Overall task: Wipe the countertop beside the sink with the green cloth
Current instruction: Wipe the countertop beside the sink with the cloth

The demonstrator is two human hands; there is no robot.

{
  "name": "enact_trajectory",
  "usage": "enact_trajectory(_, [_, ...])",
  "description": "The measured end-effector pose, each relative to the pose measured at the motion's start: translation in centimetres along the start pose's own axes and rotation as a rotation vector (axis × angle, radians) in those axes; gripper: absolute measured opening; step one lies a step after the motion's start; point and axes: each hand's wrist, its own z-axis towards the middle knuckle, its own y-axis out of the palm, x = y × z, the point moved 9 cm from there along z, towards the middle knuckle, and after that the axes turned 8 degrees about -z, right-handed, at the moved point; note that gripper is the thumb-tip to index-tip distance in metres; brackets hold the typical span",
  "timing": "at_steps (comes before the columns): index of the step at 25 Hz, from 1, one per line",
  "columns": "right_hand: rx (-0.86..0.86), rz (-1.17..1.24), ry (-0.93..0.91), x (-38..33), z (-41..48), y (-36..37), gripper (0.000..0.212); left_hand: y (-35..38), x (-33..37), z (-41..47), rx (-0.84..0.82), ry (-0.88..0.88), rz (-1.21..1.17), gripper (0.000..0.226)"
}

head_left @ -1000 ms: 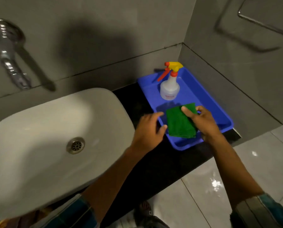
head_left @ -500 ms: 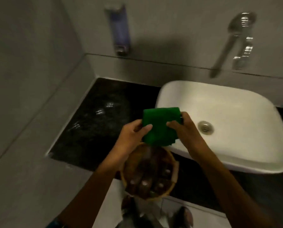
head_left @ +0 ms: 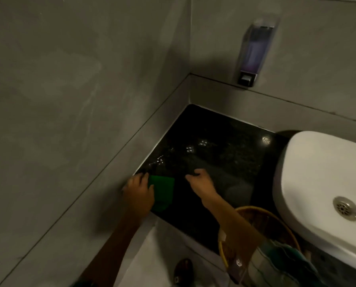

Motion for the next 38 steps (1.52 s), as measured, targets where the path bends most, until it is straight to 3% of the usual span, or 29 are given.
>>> enact_trajectory(3, [0.461, -0.494, -0.054, 1.7, 2.1, -9.9, 0.051, 5.3, 1.3, -0.8, -0.186, 0.009, 0.079, 0.080])
enact_trajectory(4, [0.543, -0.627, -0.044, 2.9, 2.6, -12.6, 0.055, 6.5, 1.3, -1.0, -0.193, 0.015, 0.121, 0.086])
enact_trajectory(9, [0.467, -0.715, 0.125, 8.2, 7.6, -16.6, 0.071, 7.5, 0.6, 1.7, -0.122, 0.081, 0.176, 0.078])
enact_trajectory(15, [0.769, -0.904, 0.002, 8.4, 7.7, -16.1, 0.068, 8.3, 1.6, 10.0, -0.052, 0.158, 0.208, 0.070])
enact_trajectory(22, [0.798, -0.883, 0.011, 7.8, 8.1, -16.6, 0.067, 13.5, 10.6, 18.0, -0.086, 0.241, 0.177, 0.069])
enact_trajectory(27, [0.798, -0.878, -0.005, 7.4, 7.7, -16.5, 0.066, 17.4, 17.6, 13.8, -0.198, 0.491, 0.208, 0.067])
enact_trajectory(30, [0.772, -0.837, -0.020, 7.5, 7.6, -16.8, 0.067, 17.2, 16.8, 9.3, -0.274, 0.673, 0.231, 0.064])
enact_trajectory(35, [0.814, -0.829, -0.001, 7.4, 7.4, -16.9, 0.068, 13.2, 10.1, 16.4, -0.160, 0.447, 0.212, 0.065])
enact_trajectory(38, [0.860, -0.836, -0.001, 7.3, 7.5, -16.9, 0.066, 14.3, 11.8, 22.9, -0.161, 0.361, 0.219, 0.064])
